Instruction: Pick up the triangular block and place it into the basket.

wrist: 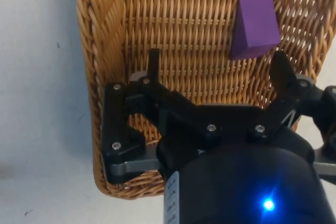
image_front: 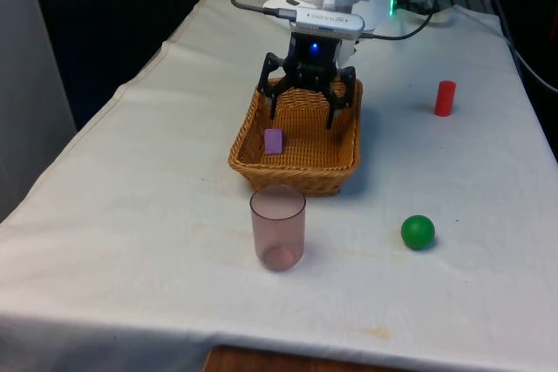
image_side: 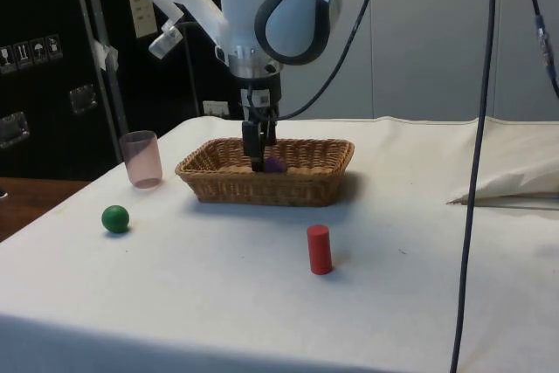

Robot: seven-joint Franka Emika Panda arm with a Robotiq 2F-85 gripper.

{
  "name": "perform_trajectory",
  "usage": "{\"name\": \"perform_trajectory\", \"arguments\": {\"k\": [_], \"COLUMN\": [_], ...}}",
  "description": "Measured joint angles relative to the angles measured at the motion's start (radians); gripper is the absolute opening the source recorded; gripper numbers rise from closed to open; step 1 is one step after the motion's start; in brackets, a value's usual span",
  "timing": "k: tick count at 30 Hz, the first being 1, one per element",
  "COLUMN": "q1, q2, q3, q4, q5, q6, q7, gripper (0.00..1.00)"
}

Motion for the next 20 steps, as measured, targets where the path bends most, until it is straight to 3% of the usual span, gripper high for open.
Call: {"name": "perform_trajectory", "arguments": {"k": [8,20], "q1": [0.000,0.000], "q2": [-0.013,-0.116], "q3": [-0.001,-0.003], "q4": [0.005,0.007], "q5": [0.000,-0.002], "q6": [-0.006,-0.101], "q7": [0.007,0.007], "gripper": [1.00,1.00]}}
